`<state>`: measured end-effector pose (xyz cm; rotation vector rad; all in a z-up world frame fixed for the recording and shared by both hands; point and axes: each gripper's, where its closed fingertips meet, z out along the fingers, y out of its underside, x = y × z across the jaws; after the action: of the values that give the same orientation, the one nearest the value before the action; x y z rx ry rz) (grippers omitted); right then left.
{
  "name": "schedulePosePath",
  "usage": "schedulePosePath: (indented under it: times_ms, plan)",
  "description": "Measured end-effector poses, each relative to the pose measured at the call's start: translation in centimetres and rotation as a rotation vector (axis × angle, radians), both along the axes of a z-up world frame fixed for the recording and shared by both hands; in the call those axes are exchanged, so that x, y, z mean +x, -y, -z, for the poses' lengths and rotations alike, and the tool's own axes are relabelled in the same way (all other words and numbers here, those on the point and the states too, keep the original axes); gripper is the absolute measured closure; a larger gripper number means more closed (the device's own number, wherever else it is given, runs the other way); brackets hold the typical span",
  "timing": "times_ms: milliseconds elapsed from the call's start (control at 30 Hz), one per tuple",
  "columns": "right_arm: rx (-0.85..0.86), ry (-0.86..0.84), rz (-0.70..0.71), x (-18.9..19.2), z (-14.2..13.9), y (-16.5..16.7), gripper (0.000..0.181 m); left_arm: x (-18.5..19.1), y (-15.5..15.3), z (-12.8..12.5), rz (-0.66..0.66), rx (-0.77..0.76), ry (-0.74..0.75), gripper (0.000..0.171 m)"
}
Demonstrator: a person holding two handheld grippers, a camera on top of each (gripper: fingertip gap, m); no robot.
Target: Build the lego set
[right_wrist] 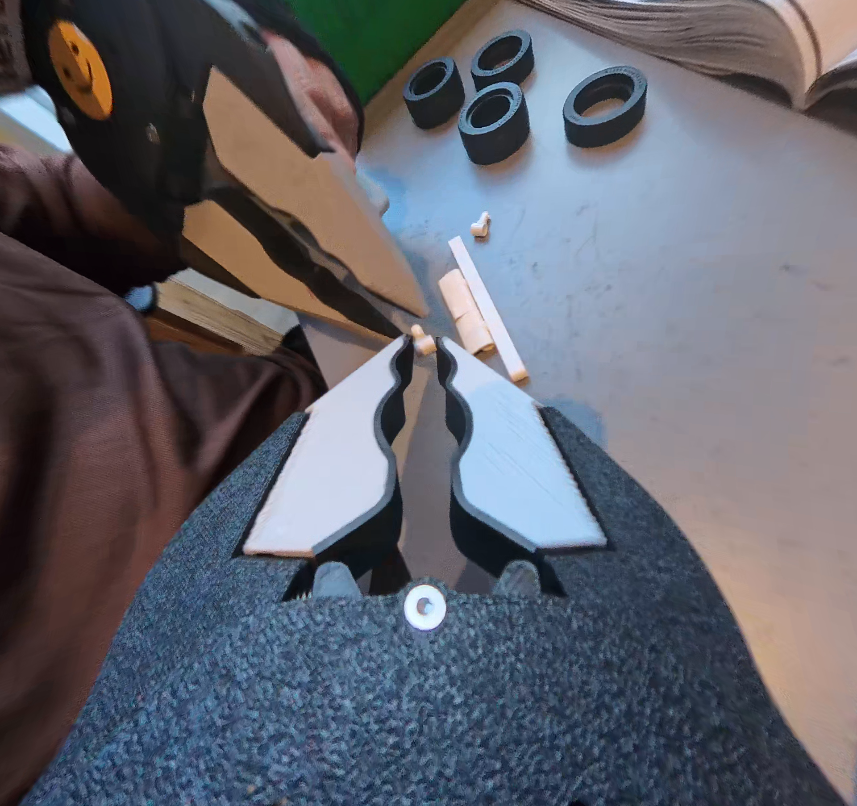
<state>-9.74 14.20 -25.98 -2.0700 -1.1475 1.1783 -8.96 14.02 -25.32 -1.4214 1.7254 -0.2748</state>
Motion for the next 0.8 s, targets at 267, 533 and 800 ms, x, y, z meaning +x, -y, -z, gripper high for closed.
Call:
schedulePosePath:
  times_ms: [267,533,800]
  plan:
    - [-0.284,-0.165,-0.036,0.3,-0.7,2.3,0.172,0.8,2.4,-0.8,0.119,0.095,0.018,0.168]
    - [-0.39,-0.234,-0.068,0.5,-1.4,4.0,0.172,1.0,3.8,-1.6,0.157,0.116,0.052,0.163]
    - [-0.43,-0.292,-0.056,0.5,-1.7,4.1,0.172,0.2,3.4,-0.8,0.08,0.061,0.094,0.16]
